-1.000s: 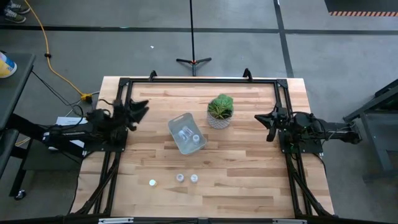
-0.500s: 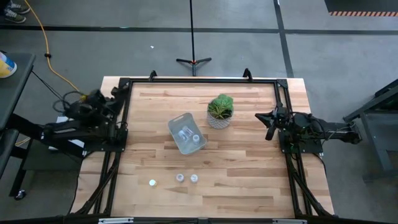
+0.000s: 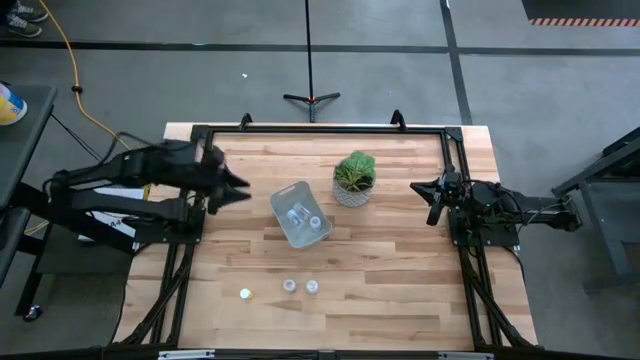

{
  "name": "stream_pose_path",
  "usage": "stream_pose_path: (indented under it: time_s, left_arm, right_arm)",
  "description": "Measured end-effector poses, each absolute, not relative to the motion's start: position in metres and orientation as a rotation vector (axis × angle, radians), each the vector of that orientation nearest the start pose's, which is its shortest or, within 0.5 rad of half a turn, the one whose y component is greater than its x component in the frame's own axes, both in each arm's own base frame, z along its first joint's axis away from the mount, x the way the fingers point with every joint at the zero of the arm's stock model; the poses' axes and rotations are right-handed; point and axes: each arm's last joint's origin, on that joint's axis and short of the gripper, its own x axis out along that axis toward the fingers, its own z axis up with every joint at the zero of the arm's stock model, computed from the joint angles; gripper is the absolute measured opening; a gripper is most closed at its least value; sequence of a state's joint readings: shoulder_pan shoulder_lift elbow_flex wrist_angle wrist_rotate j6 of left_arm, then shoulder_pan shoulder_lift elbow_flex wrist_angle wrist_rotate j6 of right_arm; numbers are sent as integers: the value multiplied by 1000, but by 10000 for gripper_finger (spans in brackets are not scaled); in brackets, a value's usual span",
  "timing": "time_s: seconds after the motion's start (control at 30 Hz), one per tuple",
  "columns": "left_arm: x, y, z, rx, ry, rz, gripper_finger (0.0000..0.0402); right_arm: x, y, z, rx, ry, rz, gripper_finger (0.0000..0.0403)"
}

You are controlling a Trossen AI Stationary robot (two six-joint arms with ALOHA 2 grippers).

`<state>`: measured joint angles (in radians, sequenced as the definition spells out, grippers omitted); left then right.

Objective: Pick and place pill bottles into a basket
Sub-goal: Put the yellow pill bottle into the white bin

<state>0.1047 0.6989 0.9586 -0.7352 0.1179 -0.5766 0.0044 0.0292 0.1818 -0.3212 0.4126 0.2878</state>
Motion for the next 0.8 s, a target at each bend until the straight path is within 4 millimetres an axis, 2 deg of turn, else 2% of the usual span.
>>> stream_pose_path:
  time_s: [0.17,0.3,0.53,0.7,0.8]
  left_arm:
    - [151,6,331,-781,788,65,271]
    - [171,-7,317,-803,990,11,271]
    - [198,-50,304,-712,1182,-103,271]
    - [203,-86,290,-555,1262,-133,271]
    - [204,-109,282,-422,1249,-136,271]
  right_arm:
    - [82,-11,190,244,124,-431,7]
    - [81,-11,188,240,145,-433,7]
    - [81,-12,187,236,149,-461,7]
    - [81,-12,187,234,149,-469,7]
    - [81,-13,188,231,146,-485,7]
